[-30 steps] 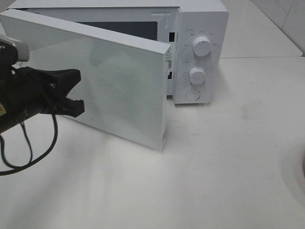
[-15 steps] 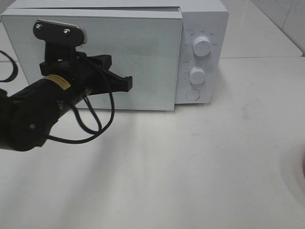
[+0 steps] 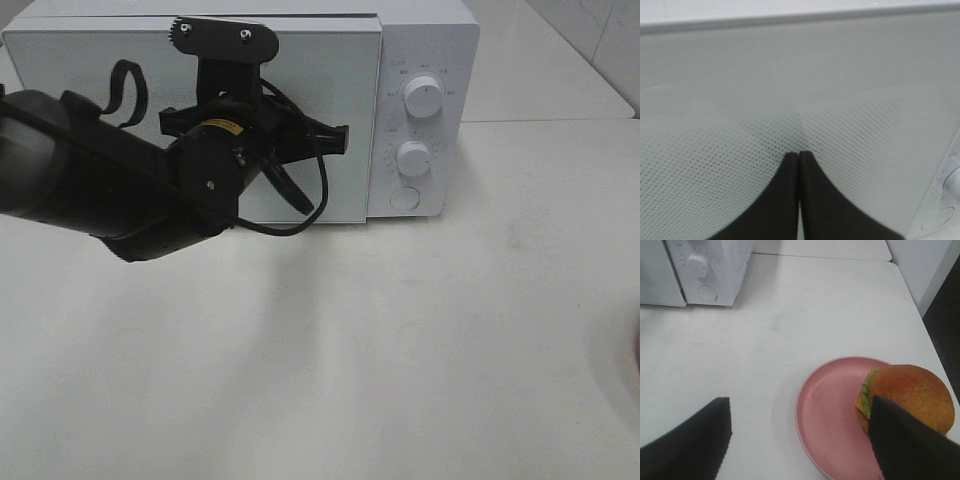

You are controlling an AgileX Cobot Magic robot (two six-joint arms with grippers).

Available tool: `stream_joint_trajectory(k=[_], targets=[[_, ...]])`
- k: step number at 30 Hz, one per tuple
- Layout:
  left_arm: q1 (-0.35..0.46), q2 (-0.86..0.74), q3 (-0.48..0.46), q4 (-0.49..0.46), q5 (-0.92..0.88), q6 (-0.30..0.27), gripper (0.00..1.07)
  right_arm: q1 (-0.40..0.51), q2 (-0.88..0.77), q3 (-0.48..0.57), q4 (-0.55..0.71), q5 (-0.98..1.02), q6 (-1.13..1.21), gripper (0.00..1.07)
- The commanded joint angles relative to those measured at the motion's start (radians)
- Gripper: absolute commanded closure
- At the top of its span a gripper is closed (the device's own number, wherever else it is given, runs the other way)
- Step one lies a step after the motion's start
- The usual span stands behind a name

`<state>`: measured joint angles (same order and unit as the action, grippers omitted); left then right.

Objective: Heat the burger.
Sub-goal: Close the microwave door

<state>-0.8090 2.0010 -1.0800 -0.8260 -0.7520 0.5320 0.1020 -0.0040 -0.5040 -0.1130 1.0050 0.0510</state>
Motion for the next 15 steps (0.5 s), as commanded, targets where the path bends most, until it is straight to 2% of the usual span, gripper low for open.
stream_joint_trajectory(k=[1, 5, 10, 13, 14, 15], targets=[[0.014, 0.022, -0.055, -0.036, -0.034, 0.014, 1.07, -0.008, -0.030, 0.003, 0.002, -0.013, 0.001, 0.32], [0.026, 0.058, -0.111, -0.043, -0.007, 0.014, 1.07, -0.008, -0.030, 0.003, 0.002, -0.013, 0.001, 0.32], [0.043, 0.059, -0.114, -0.029, -0.007, 0.022, 1.07, -0.008, -0.030, 0.003, 0.002, -0.013, 0.001, 0.32], [0.039, 0.032, -0.103, -0.055, 0.011, 0.063, 1.07, -0.008, -0.030, 0.003, 0.002, -0.013, 0.001, 0.32], [0.026, 0.001, -0.080, -0.085, 0.034, 0.103, 1.07, -0.008, -0.030, 0.003, 0.002, -0.013, 0.001, 0.32], [0.026, 0.001, -0.080, -0.085, 0.034, 0.103, 1.07, -0.008, -0.030, 0.003, 0.002, -0.013, 0.001, 0.32]])
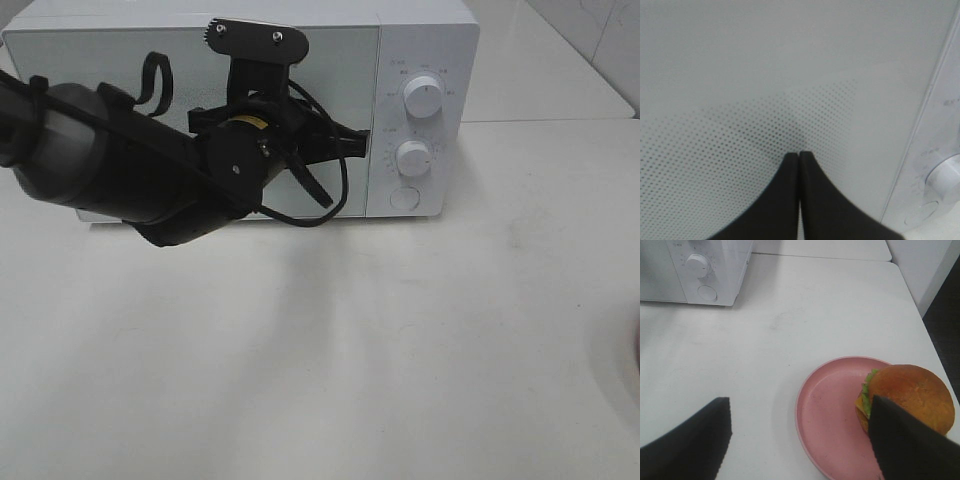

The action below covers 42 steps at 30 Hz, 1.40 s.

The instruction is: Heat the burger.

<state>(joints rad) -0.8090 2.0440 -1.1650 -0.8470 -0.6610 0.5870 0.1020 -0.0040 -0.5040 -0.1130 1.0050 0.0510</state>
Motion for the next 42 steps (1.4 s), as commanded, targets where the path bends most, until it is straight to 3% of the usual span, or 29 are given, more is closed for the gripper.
stream_joint_trajectory(k=[1, 5, 7, 8, 9, 13, 20, 22, 24, 25, 27, 28, 30, 33, 35, 36, 38, 42], targets=[[0.007, -0.077, 0.045, -0.094, -0.049, 0.065, 1.07, -0.008, -0.030, 0.003, 0.002, -0.013, 0.001, 0.32], [-0.025, -0.124, 0.098, -0.107, -0.027, 0.064, 1.07, -0.008, -0.030, 0.003, 0.002, -0.013, 0.001, 0.32], [-0.048, -0.161, 0.131, -0.089, 0.060, 0.064, 0.96, -0.008, -0.030, 0.003, 0.002, -0.013, 0.001, 0.32], [-0.048, -0.161, 0.131, -0.089, 0.060, 0.064, 0.96, -0.008, -0.030, 0.003, 0.002, -0.013, 0.001, 0.32], [-0.049, -0.183, 0.140, -0.077, 0.161, 0.064, 0.88, -0.008, -0.030, 0.003, 0.002, -0.013, 0.001, 0.32], [-0.044, -0.208, 0.144, -0.068, 0.305, 0.066, 0.83, -0.008, -0.030, 0.003, 0.002, -0.013, 0.001, 0.32], [-0.036, -0.256, 0.152, 0.162, 0.575, 0.071, 0.81, -0.008, -0.030, 0.003, 0.002, -0.013, 0.002, 0.32], [-0.031, -0.262, 0.152, 0.180, 0.615, 0.071, 0.79, -0.008, -0.030, 0.003, 0.002, -0.013, 0.002, 0.32], [0.005, -0.289, 0.152, 0.195, 0.770, 0.071, 0.68, -0.008, -0.030, 0.003, 0.002, -0.013, 0.002, 0.32], [0.005, -0.289, 0.152, 0.195, 0.770, 0.071, 0.68, -0.008, -0.030, 0.003, 0.002, -0.013, 0.002, 0.32], [0.093, -0.326, 0.152, 0.199, 1.030, 0.071, 0.46, -0.008, -0.030, 0.003, 0.002, -0.013, 0.002, 0.32], [0.093, -0.326, 0.152, 0.199, 1.030, 0.071, 0.46, -0.008, -0.030, 0.003, 0.002, -0.013, 0.002, 0.32], [0.169, -0.360, 0.152, 0.210, 1.216, 0.063, 0.35, -0.008, -0.030, 0.003, 0.002, -0.013, 0.002, 0.32], [0.197, -0.373, 0.152, 0.214, 1.276, 0.061, 0.32, -0.008, -0.030, 0.003, 0.002, -0.013, 0.002, 0.32], [0.306, -0.432, 0.152, 0.224, 1.493, 0.039, 0.26, -0.008, -0.030, 0.003, 0.002, -0.013, 0.002, 0.32], [0.306, -0.432, 0.152, 0.224, 1.493, 0.039, 0.26, -0.008, -0.030, 0.003, 0.002, -0.013, 0.002, 0.32], [0.391, -0.480, 0.152, 0.260, 1.645, -0.010, 0.26, -0.008, -0.030, 0.003, 0.002, -0.013, 0.002, 0.32], [0.480, -0.530, 0.151, 0.310, 1.807, -0.045, 0.26, -0.008, -0.030, 0.003, 0.002, -0.013, 0.002, 0.32]])
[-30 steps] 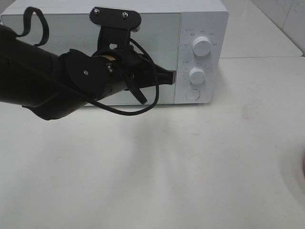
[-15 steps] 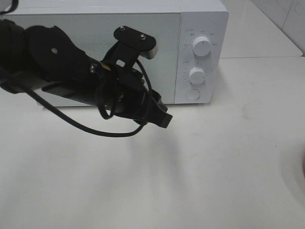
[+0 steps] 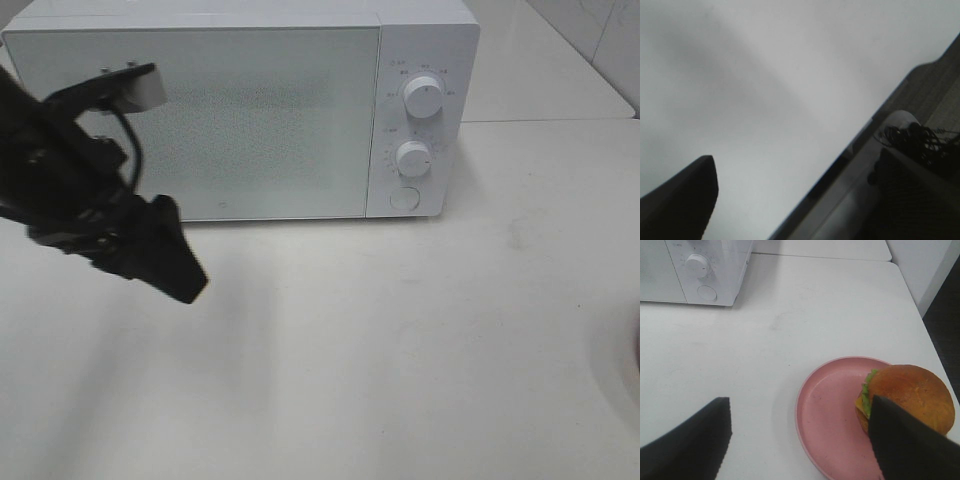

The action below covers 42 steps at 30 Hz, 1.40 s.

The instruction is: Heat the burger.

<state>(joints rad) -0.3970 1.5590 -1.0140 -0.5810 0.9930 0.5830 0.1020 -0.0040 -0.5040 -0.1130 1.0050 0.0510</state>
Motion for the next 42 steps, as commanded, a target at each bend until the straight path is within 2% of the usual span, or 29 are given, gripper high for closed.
stream_joint_trajectory(k=[1, 2, 4, 5, 6, 7, 8, 9, 10, 11, 12, 13, 14, 15, 16, 17, 18, 19, 21, 24, 26, 33, 34, 38, 42], targets=[[0.098, -0.064, 0.000, 0.055, 0.189, -0.055, 0.26, -0.008, -0.030, 0.003, 0.002, -0.013, 0.002, 0.32], [0.098, -0.064, 0.000, 0.055, 0.189, -0.055, 0.26, -0.008, -0.030, 0.003, 0.002, -0.013, 0.002, 0.32], [0.209, -0.162, 0.000, 0.063, 0.179, -0.164, 0.26, -0.008, -0.030, 0.003, 0.002, -0.013, 0.002, 0.32], [0.209, -0.162, 0.000, 0.063, 0.179, -0.164, 0.26, -0.008, -0.030, 0.003, 0.002, -0.013, 0.002, 0.32], [0.230, -0.184, 0.000, 0.074, 0.169, -0.185, 0.26, -0.008, -0.030, 0.003, 0.002, -0.013, 0.002, 0.32], [0.286, -0.239, 0.000, 0.132, 0.168, -0.235, 0.26, -0.008, -0.030, 0.003, 0.002, -0.013, 0.002, 0.32], [0.286, -0.239, 0.000, 0.132, 0.168, -0.235, 0.26, -0.008, -0.030, 0.003, 0.002, -0.013, 0.002, 0.32], [0.312, -0.265, 0.000, 0.164, 0.168, -0.262, 0.26, -0.008, -0.030, 0.003, 0.002, -0.013, 0.002, 0.32], [0.356, -0.314, 0.001, 0.243, 0.168, -0.352, 0.26, -0.008, -0.030, 0.003, 0.002, -0.013, 0.002, 0.32], [0.356, -0.314, 0.001, 0.243, 0.168, -0.352, 0.26, -0.008, -0.030, 0.003, 0.002, -0.013, 0.002, 0.32], [0.376, -0.340, 0.001, 0.291, 0.170, -0.403, 0.26, -0.008, -0.030, 0.003, 0.002, -0.013, 0.002, 0.32], [0.404, -0.388, 0.001, 0.387, 0.179, -0.489, 0.26, -0.008, -0.030, 0.003, 0.002, -0.013, 0.002, 0.32], [0.404, -0.388, 0.001, 0.387, 0.179, -0.489, 0.26, -0.008, -0.030, 0.003, 0.002, -0.013, 0.002, 0.32], [0.417, -0.437, 0.002, 0.465, 0.200, -0.568, 0.26, -0.008, -0.030, 0.003, 0.002, -0.013, 0.002, 0.32], [0.417, -0.437, 0.002, 0.465, 0.200, -0.568, 0.26, -0.008, -0.030, 0.003, 0.002, -0.013, 0.002, 0.32], [0.417, -0.467, 0.004, 0.511, 0.210, -0.611, 0.26, -0.008, -0.030, 0.003, 0.002, -0.013, 0.002, 0.32], [0.417, -0.529, 0.021, 0.575, 0.218, -0.685, 0.26, -0.008, -0.030, 0.003, 0.002, -0.013, 0.002, 0.32], [0.417, -0.529, 0.021, 0.575, 0.218, -0.685, 0.26, -0.008, -0.030, 0.003, 0.002, -0.013, 0.002, 0.32], [0.417, -0.629, 0.068, 0.651, 0.213, -0.745, 0.26, -0.008, -0.030, 0.003, 0.002, -0.013, 0.002, 0.32], [0.417, -0.699, 0.110, 0.666, 0.207, -0.747, 0.26, -0.008, -0.030, 0.003, 0.002, -0.013, 0.002, 0.32], [0.417, -0.825, 0.188, 0.660, 0.194, -0.732, 0.26, -0.008, -0.030, 0.003, 0.002, -0.013, 0.002, 0.32], [0.417, -1.040, 0.310, 0.653, 0.201, -0.721, 0.26, -0.008, -0.030, 0.003, 0.002, -0.013, 0.002, 0.32], [0.417, -1.097, 0.354, 0.645, 0.216, -0.721, 0.26, -0.008, -0.030, 0.003, 0.002, -0.013, 0.002, 0.32], [0.417, -1.166, 0.428, 0.647, 0.280, -0.733, 0.26, -0.008, -0.030, 0.003, 0.002, -0.013, 0.002, 0.32], [0.417, -1.201, 0.437, 0.631, 0.320, -0.742, 0.26, -0.008, -0.030, 0.003, 0.002, -0.013, 0.001, 0.32]])
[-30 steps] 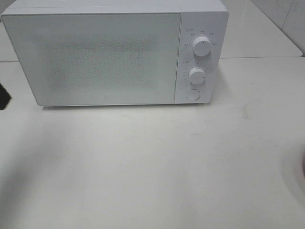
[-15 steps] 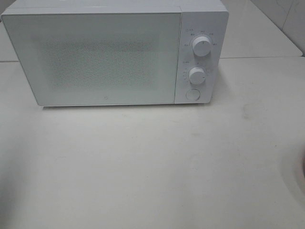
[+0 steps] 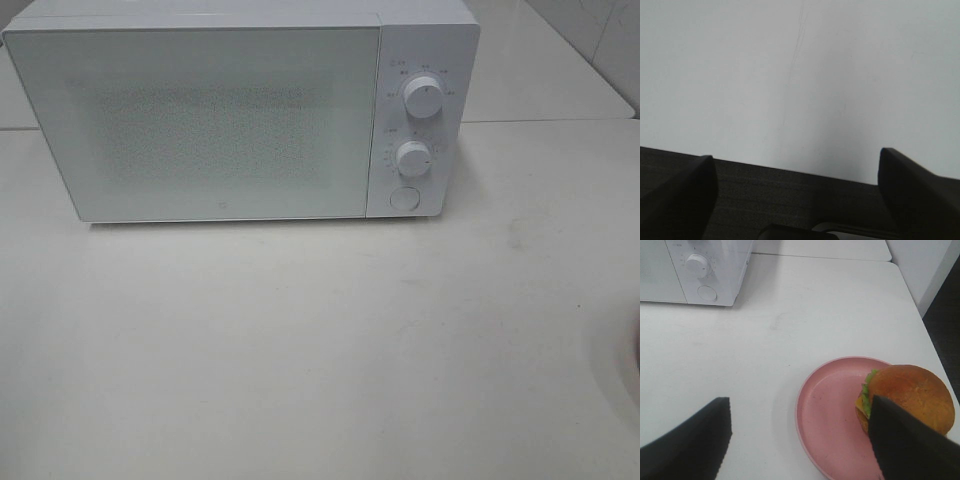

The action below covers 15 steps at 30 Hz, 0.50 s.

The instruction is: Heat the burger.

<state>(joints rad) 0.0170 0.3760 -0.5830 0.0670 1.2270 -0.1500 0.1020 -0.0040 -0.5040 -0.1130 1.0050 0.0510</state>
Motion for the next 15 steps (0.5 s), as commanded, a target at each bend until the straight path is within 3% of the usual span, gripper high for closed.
stream_joint_trajectory(k=[1, 5, 6, 8, 11, 15], targets=[[0.003, -0.047, 0.007, -0.052, 0.086, -0.005, 0.26, -0.008, -0.030, 0.003, 0.002, -0.013, 0.001, 0.32], [0.003, -0.085, 0.008, -0.118, 0.086, 0.027, 0.26, -0.008, -0.030, 0.003, 0.002, -0.013, 0.001, 0.32], [0.003, -0.110, 0.008, -0.135, 0.086, 0.070, 0.26, -0.008, -0.030, 0.003, 0.002, -0.013, 0.001, 0.32], [0.003, -0.126, 0.008, -0.137, 0.086, 0.085, 0.25, -0.008, -0.030, 0.003, 0.002, -0.013, 0.001, 0.32], [0.003, -0.179, 0.008, -0.106, 0.086, 0.090, 0.21, -0.008, -0.030, 0.003, 0.002, -0.013, 0.001, 0.32], [0.003, -0.256, 0.008, 0.005, 0.085, 0.064, 0.20, -0.008, -0.030, 0.003, 0.002, -0.013, 0.001, 0.32]])
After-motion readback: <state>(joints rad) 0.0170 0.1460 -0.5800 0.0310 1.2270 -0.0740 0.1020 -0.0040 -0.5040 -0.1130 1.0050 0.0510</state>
